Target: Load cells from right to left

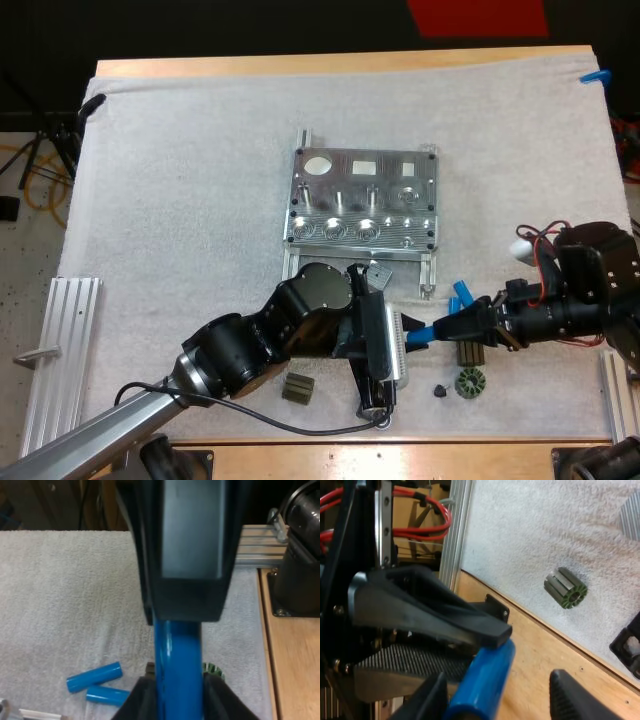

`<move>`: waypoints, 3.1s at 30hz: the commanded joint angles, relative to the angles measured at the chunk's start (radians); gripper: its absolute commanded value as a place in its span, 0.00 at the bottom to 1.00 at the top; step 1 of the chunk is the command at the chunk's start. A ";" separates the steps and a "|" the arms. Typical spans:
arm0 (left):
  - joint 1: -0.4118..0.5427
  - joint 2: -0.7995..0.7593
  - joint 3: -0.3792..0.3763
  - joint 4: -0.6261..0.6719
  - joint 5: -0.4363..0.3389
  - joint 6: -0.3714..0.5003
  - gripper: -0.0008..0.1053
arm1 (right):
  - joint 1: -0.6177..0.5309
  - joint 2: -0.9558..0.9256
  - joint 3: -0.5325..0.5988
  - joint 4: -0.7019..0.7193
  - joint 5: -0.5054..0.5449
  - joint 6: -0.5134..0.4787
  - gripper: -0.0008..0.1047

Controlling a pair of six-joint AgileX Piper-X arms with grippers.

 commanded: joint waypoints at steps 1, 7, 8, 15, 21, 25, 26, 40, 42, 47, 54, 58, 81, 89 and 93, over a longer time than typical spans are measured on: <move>-0.005 -0.002 -0.003 -0.014 0.024 0.003 0.01 | 0.003 0.000 -0.007 -0.007 0.010 -0.004 0.44; -0.005 0.000 -0.003 -0.014 0.068 0.003 0.01 | 0.003 0.000 -0.007 -0.007 0.010 0.001 0.44; -0.005 0.003 -0.003 -0.014 0.074 0.003 0.01 | 0.003 0.000 -0.007 -0.007 0.006 0.001 0.44; -0.005 0.047 -0.003 -0.016 0.095 0.003 0.01 | 0.003 0.000 -0.007 -0.001 -0.008 0.001 0.44; -0.005 0.050 -0.003 -0.030 0.088 0.003 0.01 | 0.003 0.000 -0.007 0.017 -0.008 -0.019 0.25; -0.005 0.050 -0.003 -0.028 0.054 0.003 0.01 | 0.003 0.000 -0.007 0.017 -0.008 -0.026 0.35; -0.005 0.050 -0.003 -0.028 0.050 0.003 0.01 | 0.003 0.000 -0.007 0.017 -0.008 -0.026 0.38; -0.005 0.050 -0.003 -0.032 -0.003 0.003 0.01 | 0.003 0.000 -0.007 0.025 -0.008 -0.026 0.43; -0.005 0.050 -0.003 -0.038 -0.003 0.003 0.01 | 0.003 0.000 -0.007 0.025 -0.008 -0.026 0.41; -0.005 0.050 -0.003 -0.068 0.028 0.003 0.01 | 0.003 0.000 -0.007 0.021 -0.001 -0.048 0.16; -0.005 0.050 -0.003 -0.073 0.031 0.003 0.01 | 0.003 0.000 -0.007 0.016 -0.003 -0.074 0.04; -0.005 0.030 -0.003 -0.073 0.080 -0.004 0.01 | 0.003 0.000 -0.007 0.014 -0.003 -0.118 0.04; -0.005 -0.077 -0.003 -0.001 0.094 -0.017 0.41 | 0.001 0.000 -0.007 0.014 -0.003 -0.155 0.04; -0.005 -0.077 -0.003 -0.001 0.087 -0.029 0.54 | 0.001 0.000 -0.007 0.008 -0.003 -0.155 0.04; -0.005 -0.096 -0.003 -0.001 0.087 -0.029 0.54 | 0.001 0.000 -0.007 0.009 0.032 -0.194 0.04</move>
